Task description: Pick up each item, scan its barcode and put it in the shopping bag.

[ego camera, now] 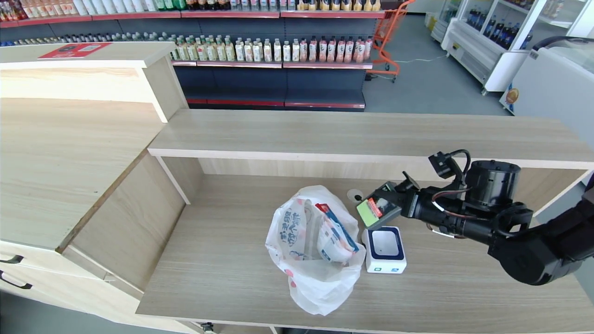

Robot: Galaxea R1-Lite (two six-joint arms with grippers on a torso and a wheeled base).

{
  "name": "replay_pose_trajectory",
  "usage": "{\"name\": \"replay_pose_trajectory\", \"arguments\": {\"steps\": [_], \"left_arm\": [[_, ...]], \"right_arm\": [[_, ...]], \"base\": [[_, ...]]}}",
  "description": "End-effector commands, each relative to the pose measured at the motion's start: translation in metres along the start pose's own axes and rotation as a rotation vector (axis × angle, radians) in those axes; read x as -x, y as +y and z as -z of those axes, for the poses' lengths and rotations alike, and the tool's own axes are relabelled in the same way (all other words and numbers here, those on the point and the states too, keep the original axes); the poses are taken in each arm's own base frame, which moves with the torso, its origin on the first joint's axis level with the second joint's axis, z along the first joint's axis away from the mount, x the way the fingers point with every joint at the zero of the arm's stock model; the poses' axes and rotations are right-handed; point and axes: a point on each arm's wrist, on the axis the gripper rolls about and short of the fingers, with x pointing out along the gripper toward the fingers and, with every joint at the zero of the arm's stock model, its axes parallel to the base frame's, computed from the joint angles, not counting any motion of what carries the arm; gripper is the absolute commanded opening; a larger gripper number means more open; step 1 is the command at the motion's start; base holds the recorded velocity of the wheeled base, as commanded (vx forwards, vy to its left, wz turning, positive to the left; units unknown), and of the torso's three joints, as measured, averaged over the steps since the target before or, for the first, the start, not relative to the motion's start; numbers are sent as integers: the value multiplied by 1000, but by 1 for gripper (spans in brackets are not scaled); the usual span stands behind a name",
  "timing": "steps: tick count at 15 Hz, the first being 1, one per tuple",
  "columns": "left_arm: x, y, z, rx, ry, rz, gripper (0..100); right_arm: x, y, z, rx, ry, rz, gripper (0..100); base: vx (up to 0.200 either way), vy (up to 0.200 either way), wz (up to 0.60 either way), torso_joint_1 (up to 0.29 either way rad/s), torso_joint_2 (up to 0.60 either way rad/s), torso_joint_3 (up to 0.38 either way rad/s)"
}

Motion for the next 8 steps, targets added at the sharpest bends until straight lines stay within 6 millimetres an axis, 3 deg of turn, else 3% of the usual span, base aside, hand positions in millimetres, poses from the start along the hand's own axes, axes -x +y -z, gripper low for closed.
{"name": "replay_pose_trajectory", "arguments": {"steps": [1,5,8], "left_arm": [[0,0,0,0,0,0,100],[0,0,0,0,0,-2,100],[0,0,0,0,0,0,100]], "right_arm": [[-3,8,4,3,16,-25,0],[-17,35,23,17,79,-111,0],[-19,35,52,116,170,-117,0]], "base": [[0,0,0,0,0,0],[0,0,0,0,0,0],[0,0,0,0,0,0]]}}
